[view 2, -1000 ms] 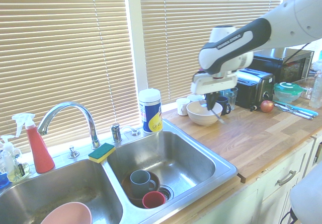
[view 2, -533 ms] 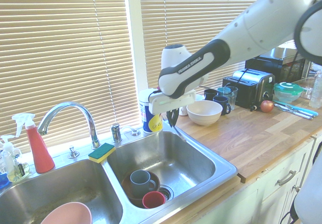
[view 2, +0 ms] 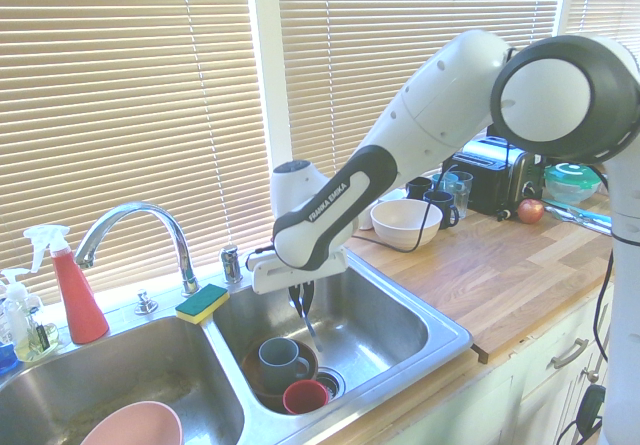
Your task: Put the fork into the sink
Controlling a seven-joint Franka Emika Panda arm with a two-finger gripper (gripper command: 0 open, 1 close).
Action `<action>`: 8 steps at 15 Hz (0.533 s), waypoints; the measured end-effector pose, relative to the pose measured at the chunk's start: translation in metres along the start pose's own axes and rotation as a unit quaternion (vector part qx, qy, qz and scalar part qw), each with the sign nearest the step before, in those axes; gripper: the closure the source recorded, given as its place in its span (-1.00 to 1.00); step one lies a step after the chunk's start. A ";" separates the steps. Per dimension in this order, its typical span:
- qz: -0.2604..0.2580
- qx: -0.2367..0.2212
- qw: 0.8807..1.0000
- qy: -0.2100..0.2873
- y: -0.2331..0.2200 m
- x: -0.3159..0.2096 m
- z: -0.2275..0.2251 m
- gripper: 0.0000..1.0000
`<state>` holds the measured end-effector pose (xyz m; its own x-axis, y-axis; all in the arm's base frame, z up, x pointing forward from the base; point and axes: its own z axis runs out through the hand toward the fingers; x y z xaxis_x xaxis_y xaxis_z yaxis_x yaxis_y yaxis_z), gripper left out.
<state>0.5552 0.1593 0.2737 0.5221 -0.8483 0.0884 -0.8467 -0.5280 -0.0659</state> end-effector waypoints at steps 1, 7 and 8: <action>0.001 0.001 1.000 0.002 0.003 0.004 0.013 1.00; -0.030 0.007 0.999 0.018 0.020 0.024 0.058 1.00; -0.036 0.005 0.999 0.019 0.022 0.026 0.062 1.00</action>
<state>0.5566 0.1228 0.2126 0.5777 -0.8058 0.1301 -0.8056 -0.5885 -0.0676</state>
